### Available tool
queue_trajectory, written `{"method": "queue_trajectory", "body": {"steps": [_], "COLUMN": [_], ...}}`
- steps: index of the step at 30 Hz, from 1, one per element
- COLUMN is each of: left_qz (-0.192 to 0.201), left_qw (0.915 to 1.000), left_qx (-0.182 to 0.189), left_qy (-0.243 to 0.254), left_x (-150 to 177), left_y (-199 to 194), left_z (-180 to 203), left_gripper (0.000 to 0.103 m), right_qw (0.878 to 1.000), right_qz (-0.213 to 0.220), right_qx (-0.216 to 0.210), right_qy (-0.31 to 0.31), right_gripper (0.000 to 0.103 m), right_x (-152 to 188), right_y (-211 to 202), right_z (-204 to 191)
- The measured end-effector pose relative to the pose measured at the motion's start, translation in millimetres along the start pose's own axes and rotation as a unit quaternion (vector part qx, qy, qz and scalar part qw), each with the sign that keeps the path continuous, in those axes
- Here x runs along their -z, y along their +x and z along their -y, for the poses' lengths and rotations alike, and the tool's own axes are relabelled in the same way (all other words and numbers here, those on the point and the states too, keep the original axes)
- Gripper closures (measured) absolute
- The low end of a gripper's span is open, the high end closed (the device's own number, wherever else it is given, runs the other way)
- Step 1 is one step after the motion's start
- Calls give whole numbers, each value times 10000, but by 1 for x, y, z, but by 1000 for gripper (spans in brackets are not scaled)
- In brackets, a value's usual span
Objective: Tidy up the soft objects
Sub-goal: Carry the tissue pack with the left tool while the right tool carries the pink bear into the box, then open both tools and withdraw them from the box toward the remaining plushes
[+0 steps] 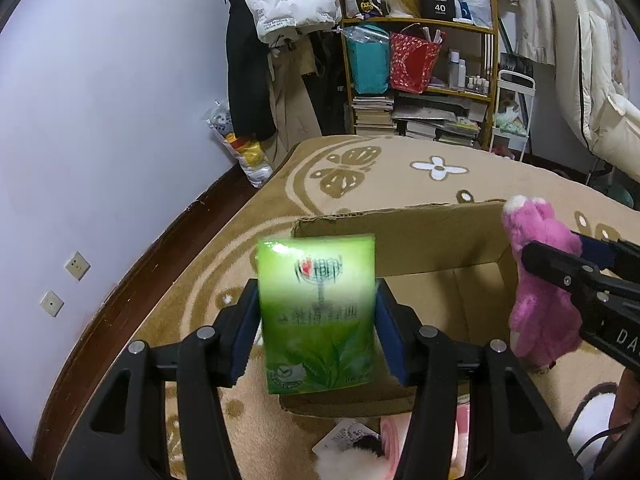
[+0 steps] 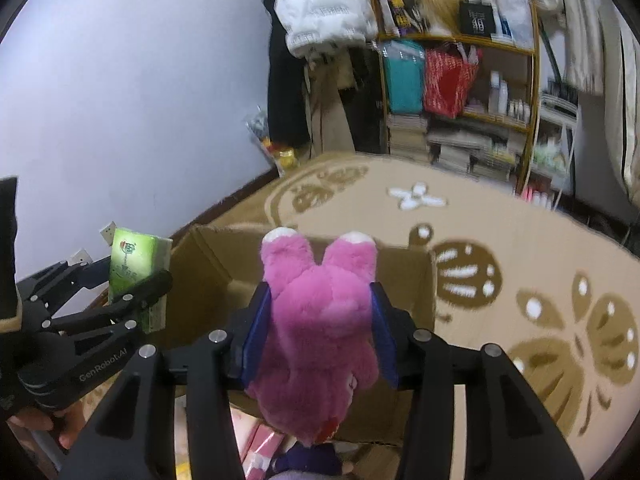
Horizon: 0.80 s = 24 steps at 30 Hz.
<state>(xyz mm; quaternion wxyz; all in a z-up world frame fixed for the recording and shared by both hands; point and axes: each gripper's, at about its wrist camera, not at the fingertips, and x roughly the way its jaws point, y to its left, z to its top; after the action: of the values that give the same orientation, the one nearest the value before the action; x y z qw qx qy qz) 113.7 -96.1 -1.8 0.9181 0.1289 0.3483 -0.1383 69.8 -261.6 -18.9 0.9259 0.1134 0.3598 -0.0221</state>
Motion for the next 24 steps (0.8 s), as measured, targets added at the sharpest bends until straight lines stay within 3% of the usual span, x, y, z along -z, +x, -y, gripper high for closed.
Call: {"method": "queue_trajectory", "body": {"steps": [6,10,15,21,24], "left_qz": [85,-49,-29,-67,-124], "left_qw": [9999,9998,9995,9983,9976], "left_qx": [-56,-122,-115,-98,-155], "left_qy": [-69,-144,-302,-563,-666], "left_x": [-2,-2,-4,-1,4], "left_y": [-7,-9,-21,-30,-33], "left_z": [-5,-12,-24,-36,-42], "left_gripper": [33,23,14,0,0], "right_qw": [9998,9996,9991,9986,9990], "right_qz": [-160,-232,-198,-193,-130], "right_qx": [74,69,117,181,223], "right_qy": [103,-125,-364,-449,-359], "right_gripper": [46,28,14,9,1], "right_x": [2,3,6,9,9], "right_y": [3,2,-3,-10,-16], "right_z": [9,1,-12,-18,-15]}}
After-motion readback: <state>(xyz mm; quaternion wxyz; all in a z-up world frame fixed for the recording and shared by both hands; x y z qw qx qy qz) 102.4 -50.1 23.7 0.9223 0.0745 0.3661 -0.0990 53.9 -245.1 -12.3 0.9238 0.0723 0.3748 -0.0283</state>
